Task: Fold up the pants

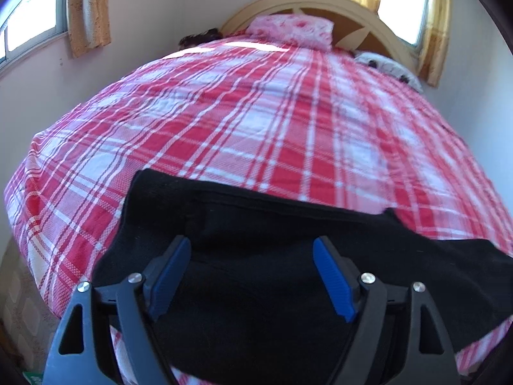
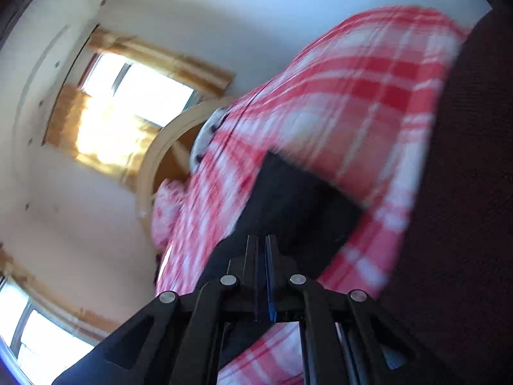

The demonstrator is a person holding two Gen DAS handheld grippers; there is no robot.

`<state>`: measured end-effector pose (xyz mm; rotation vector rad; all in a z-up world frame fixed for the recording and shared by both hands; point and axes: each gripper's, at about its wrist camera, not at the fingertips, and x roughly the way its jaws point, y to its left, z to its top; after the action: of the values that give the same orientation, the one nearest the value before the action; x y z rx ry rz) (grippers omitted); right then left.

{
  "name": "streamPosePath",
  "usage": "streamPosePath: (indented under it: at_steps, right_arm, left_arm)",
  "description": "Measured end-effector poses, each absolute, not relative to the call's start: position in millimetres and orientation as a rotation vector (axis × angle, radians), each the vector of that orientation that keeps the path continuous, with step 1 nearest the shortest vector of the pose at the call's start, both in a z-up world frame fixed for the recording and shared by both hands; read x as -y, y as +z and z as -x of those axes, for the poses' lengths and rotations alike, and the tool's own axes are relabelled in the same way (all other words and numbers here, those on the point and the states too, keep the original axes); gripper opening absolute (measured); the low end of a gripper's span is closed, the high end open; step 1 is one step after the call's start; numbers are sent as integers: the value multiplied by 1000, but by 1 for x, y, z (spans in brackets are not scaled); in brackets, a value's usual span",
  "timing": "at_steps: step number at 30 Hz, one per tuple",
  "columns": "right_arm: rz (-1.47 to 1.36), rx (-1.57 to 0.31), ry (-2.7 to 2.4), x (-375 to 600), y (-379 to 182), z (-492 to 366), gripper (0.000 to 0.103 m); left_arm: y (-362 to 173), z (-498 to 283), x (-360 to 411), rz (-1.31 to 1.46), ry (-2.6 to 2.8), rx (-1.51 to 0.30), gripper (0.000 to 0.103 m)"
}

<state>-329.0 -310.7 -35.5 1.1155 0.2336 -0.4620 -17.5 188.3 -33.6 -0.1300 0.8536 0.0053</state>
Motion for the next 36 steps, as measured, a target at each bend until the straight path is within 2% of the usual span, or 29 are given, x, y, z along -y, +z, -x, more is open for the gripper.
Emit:
streamPosePath:
  at_steps: [1, 3, 4, 5, 13, 16, 19, 21, 24, 30, 36]
  right_arm:
    - [-1118, -261, -418, 300, -39, 314, 14]
    - [-1134, -292, -342, 281, -49, 290, 56]
    - [-1145, -286, -300, 270, -55, 278, 62]
    - [-1150, -277, -274, 263, -58, 271, 65]
    - [-1073, -414, -282, 216, -66, 230, 65]
    - [-1073, -418, -235, 210, -70, 217, 62]
    - [-1057, -441, -187, 200, -70, 203, 42]
    - [-1038, -506, -162, 191, -75, 196, 19]
    - [-1027, -532, -129, 188, -80, 186, 6]
    - [-1073, -469, -69, 182, -72, 204, 4]
    - [-1071, -563, -123, 173, -100, 223, 7]
  left_arm:
    - [-28, 26, -184, 132, -46, -839, 81]
    - [-22, 38, -174, 113, -117, -819, 81]
    - [-19, 43, -170, 102, -145, -810, 82]
    - [-18, 45, -167, 96, -165, -804, 81]
    - [-31, 55, -135, 11, -270, -828, 81]
    - [-35, 54, -137, 18, -261, -847, 81]
    - [-35, 56, -144, 53, -252, -855, 81]
    - [-35, 57, -149, 71, -245, -854, 82]
    - [-34, 56, -152, 72, -234, -849, 81]
    - [-30, 54, -148, 40, -223, -836, 82]
    - [-35, 42, -146, 47, -210, -868, 82]
